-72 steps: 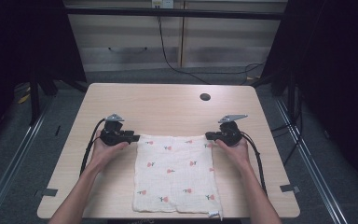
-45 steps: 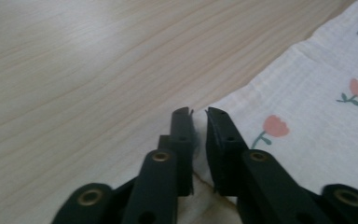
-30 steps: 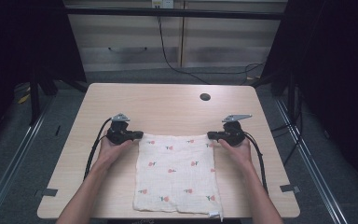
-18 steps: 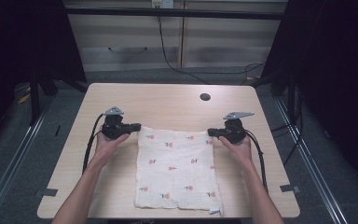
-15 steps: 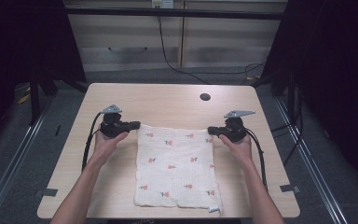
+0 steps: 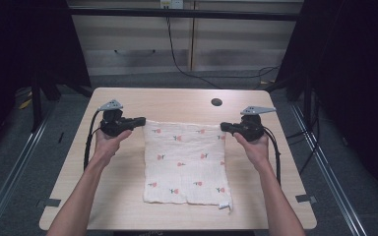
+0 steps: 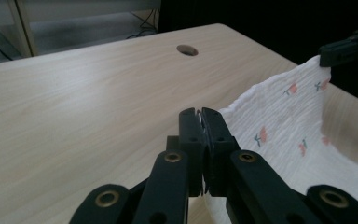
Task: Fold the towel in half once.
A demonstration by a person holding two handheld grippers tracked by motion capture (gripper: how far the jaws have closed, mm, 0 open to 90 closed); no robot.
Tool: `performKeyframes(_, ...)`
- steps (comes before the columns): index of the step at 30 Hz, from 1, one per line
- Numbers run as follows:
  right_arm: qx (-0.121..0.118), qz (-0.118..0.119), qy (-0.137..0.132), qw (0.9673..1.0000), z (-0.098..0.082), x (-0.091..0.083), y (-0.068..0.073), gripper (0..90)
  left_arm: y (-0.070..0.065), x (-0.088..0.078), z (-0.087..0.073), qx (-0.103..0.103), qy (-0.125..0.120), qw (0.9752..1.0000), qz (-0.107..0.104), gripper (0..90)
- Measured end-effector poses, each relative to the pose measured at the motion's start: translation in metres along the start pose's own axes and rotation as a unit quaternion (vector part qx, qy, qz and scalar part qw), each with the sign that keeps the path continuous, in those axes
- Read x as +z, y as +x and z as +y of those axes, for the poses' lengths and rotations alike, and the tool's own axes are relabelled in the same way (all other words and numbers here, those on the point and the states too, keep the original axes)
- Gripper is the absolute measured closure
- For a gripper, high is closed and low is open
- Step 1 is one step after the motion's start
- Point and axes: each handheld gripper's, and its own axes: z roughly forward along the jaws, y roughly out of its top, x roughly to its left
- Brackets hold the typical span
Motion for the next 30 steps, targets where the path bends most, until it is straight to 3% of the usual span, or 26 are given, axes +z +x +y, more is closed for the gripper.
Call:
performKeyframes(8, -0.006, -0.006, -0.012, 0.9999, 0.019, -0.009, -0.001, 87.9, 0.0, -0.014, 0.025, 0.001, -0.028, 0.9995, 0.012, 88.0)
performKeyframes(15, -0.009, -0.013, -0.029, 0.9995, 0.038, -0.018, -0.002, 87.9, -0.007, -0.018, 0.044, 0.018, -0.039, 0.9991, 0.007, 88.1)
performKeyframes(18, -0.018, -0.016, -0.026, 0.9994, 0.046, -0.02, 0.0, 87.9, -0.016, -0.021, 0.05, 0.035, -0.048, 0.9982, 0.004, 88.1)
performKeyframes(20, -0.02, -0.014, -0.027, 0.9993, 0.046, -0.019, 0.001, 87.9, -0.017, -0.021, 0.049, 0.04, -0.047, 0.9981, 0.007, 88.1)
performKeyframes(24, -0.013, -0.01, -0.014, 0.9998, 0.034, -0.013, -0.001, 87.9, -0.007, -0.016, 0.033, 0.025, -0.032, 0.9989, 0.023, 88.1)
performKeyframes(30, -0.013, -0.001, -0.001, 0.9999, 0.018, -0.006, 0.0, 87.9, -0.001, -0.011, 0.008, 0.011, -0.02, 0.9997, 0.009, 88.1)
